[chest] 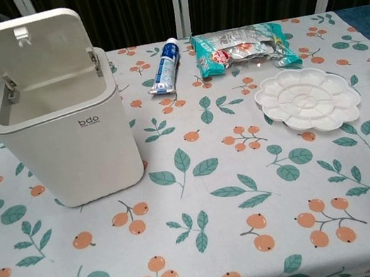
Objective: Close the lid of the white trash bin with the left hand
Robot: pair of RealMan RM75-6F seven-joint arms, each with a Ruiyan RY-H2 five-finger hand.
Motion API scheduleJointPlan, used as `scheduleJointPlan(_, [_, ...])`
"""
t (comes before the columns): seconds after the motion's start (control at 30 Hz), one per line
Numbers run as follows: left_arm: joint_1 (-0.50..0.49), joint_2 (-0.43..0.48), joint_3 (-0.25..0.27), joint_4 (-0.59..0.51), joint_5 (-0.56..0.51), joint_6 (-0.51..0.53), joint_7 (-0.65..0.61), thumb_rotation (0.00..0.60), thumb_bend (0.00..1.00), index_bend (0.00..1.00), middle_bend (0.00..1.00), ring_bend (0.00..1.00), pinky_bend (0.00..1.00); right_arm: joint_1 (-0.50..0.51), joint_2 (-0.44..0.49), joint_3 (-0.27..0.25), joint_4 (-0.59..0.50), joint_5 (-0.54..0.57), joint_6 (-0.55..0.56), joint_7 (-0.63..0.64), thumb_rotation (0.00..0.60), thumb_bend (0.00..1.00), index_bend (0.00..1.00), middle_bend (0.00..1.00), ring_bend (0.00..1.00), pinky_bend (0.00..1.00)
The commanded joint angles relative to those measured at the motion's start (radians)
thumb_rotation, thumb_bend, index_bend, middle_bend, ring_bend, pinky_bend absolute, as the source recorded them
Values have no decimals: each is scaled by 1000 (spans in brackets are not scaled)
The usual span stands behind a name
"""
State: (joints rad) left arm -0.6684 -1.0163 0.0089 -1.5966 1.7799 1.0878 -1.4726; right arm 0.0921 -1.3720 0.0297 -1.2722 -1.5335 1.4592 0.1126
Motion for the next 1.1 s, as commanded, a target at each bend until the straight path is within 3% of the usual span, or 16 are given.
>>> scheduleJointPlan(0.03, [41, -30, -3, -31, -33, 39, 304, 244, 91, 189, 346, 262, 184, 0, -1, 0, 1, 1, -1, 2, 600, 254, 0, 0, 0, 0])
scheduleJointPlan(0.2, [87, -75, -20, -48, -61, 83, 684, 247, 91, 191, 351, 263, 184, 1, -4, -1, 6, 2, -4, 3, 600, 254, 0, 0, 0, 0])
scheduleJointPlan(0.37, [111, -103, -22, -65, -72, 105, 908, 246, 90, 193, 352, 263, 184, 1, -7, -1, 9, 1, -5, 3, 600, 254, 0, 0, 0, 0])
scheduleJointPlan(0.53, [129, -135, -17, -60, -55, 144, 1015, 257, 88, 194, 352, 263, 184, 1, -9, -1, 11, 3, -5, 3, 600, 255, 0, 0, 0, 0])
scheduleJointPlan(0.67, [136, -147, -6, -60, -39, 157, 1057, 266, 89, 194, 353, 263, 184, 0, -9, 0, 12, 3, -4, 4, 600, 255, 0, 0, 0, 0])
scheduleJointPlan(0.87, [146, -169, 9, -43, -2, 186, 1133, 328, 89, 194, 356, 262, 184, 1, -11, -2, 15, 2, -6, 6, 600, 256, 0, 0, 0, 0])
scheduleJointPlan(1.1, [151, -188, 19, -35, 15, 199, 1190, 337, 89, 194, 357, 262, 184, 1, -12, -2, 16, 4, -10, 6, 600, 257, 0, 0, 0, 0])
